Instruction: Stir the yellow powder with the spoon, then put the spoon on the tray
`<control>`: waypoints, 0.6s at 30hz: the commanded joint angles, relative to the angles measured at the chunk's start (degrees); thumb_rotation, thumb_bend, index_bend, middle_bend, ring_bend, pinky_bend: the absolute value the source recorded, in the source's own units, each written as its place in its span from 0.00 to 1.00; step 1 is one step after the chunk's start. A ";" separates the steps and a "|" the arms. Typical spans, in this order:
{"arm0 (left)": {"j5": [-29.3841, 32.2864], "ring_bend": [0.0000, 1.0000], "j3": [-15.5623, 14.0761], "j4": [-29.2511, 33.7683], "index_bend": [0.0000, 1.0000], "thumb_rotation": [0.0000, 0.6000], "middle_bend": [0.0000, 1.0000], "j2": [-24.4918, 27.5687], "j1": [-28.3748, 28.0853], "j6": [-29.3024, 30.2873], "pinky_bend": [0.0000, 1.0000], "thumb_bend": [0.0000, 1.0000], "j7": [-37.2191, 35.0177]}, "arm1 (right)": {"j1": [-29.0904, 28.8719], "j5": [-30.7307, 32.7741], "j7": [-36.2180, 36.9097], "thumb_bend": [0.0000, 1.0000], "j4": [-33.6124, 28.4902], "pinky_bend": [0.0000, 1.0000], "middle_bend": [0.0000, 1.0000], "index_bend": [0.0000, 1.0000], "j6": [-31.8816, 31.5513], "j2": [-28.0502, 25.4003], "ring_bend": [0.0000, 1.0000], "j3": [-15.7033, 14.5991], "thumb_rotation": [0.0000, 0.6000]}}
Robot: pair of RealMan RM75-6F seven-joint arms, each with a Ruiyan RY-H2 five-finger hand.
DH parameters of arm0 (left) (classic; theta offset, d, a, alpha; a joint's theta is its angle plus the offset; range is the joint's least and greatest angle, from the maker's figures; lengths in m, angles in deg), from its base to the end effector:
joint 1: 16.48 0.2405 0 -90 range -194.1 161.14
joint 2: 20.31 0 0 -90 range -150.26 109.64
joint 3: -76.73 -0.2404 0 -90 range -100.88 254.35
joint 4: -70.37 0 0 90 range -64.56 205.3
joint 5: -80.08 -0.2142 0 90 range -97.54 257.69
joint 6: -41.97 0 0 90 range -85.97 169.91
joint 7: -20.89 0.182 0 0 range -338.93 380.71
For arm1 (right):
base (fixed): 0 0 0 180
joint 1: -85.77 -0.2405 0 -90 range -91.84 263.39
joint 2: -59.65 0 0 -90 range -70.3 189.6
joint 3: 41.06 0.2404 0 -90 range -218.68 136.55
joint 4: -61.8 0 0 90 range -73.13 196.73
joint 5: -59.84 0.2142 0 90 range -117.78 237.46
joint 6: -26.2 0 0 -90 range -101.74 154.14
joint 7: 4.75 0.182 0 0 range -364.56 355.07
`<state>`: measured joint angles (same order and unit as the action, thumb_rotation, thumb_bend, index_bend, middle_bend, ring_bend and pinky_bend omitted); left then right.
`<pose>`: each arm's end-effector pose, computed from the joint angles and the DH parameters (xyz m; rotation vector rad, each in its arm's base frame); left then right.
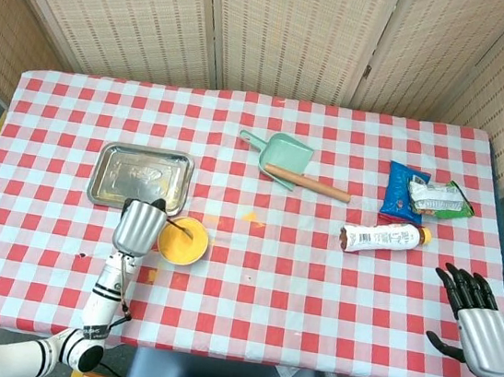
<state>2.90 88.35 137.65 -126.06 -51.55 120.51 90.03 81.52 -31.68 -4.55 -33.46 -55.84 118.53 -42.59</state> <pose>-0.1323 0.3541 -0.0305 -1.5744 0.0148 -0.4814 -0.2946 -0.1961 0.1432 1.5412 -0.9390 0.8303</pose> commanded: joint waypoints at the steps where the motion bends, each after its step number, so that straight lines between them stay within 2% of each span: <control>1: 0.30 1.00 -0.52 0.25 0.85 1.00 1.00 0.29 0.36 -0.22 1.00 0.86 -0.04 | 0.05 -0.19 -0.19 0.09 -0.08 0.00 0.00 0.00 -0.11 0.05 0.00 -0.08 1.00; 7: -0.28 1.00 -2.20 2.12 0.85 1.00 1.00 1.47 1.39 0.32 1.00 0.86 -0.16 | 0.21 -1.01 -0.72 0.09 -0.35 0.00 0.00 0.00 -0.59 0.26 0.00 -0.31 1.00; 18: -2.18 1.00 -4.91 10.30 0.86 1.00 1.00 6.03 4.60 3.64 1.00 0.87 0.81 | 0.26 -2.32 -1.61 0.09 -0.66 0.00 0.00 0.00 -0.58 0.53 0.00 -0.99 1.00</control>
<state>1.08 83.68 147.41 -120.50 -47.34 123.66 90.70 81.77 -33.98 -6.15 -34.09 -56.40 119.05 -43.56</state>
